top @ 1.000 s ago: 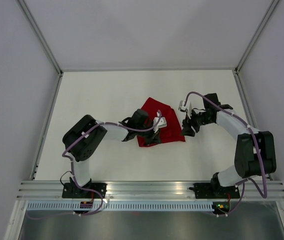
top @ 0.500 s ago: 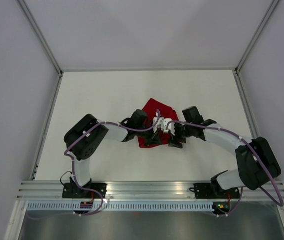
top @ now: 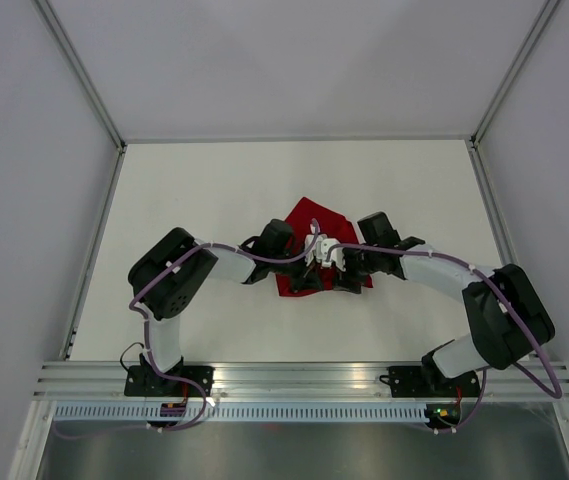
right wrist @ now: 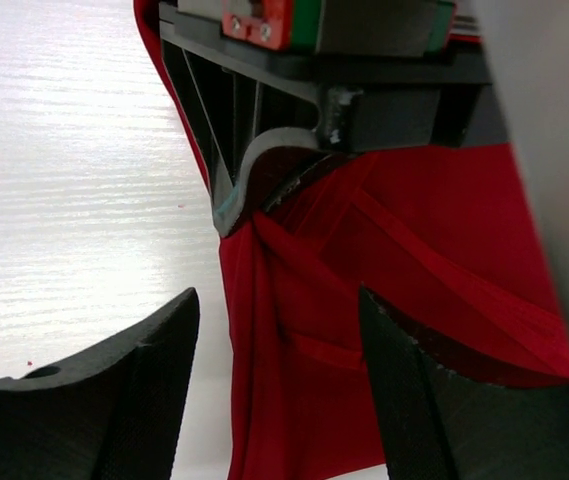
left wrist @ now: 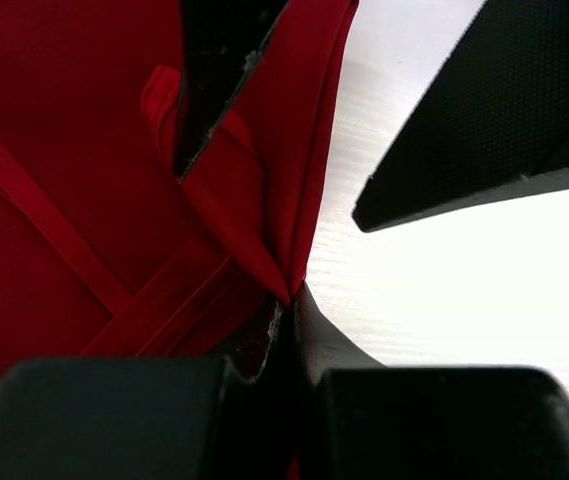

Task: Fold the napkin, place the utensils inside, and roll it up
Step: Roll the napkin with the utensil

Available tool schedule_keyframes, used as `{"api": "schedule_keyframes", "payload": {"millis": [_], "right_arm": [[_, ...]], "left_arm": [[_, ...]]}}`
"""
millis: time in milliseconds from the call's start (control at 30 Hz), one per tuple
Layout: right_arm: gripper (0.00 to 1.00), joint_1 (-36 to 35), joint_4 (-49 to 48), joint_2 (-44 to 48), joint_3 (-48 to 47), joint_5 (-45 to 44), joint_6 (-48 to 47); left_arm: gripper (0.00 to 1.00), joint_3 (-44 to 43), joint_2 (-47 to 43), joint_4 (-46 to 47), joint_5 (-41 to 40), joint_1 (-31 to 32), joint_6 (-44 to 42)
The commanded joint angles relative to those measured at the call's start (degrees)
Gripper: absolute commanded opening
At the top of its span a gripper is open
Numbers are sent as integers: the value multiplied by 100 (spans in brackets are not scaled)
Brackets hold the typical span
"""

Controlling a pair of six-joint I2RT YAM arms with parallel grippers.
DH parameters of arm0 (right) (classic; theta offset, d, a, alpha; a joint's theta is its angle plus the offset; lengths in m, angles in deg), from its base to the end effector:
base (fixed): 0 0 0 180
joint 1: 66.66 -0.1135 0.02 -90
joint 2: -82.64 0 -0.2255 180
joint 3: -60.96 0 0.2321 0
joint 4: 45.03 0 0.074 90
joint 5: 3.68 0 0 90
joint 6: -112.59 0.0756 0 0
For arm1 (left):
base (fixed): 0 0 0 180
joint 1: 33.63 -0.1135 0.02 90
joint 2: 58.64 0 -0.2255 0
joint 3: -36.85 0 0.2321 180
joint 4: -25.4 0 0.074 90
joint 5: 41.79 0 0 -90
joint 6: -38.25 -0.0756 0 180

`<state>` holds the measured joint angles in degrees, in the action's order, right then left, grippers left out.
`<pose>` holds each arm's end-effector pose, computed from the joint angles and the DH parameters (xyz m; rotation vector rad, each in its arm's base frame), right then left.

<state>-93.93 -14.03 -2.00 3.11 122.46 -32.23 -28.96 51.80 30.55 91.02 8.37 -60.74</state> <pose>0.2268 0.1671 0.1191 -1.7409 1.6563 0.5936 0.2360 -0.2816 0.0794 1.3438 1.8514 -1.1470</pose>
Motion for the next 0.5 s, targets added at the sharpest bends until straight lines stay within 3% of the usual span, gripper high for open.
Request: {"api": "schedule_keyframes", "payload": {"millis": [0, 133, 467], "right_arm": [[69, -121, 173, -297, -265, -10, -326], [61, -130, 402, -527, -406, -98, -441], [60, -173, 746, -633, -433, -28, -424]], "left_arm": [[2, 223, 321, -582, -71, 54, -41], [2, 214, 304, -590, -27, 45, -41], [2, 249, 207, -652, 52, 19, -120]]}}
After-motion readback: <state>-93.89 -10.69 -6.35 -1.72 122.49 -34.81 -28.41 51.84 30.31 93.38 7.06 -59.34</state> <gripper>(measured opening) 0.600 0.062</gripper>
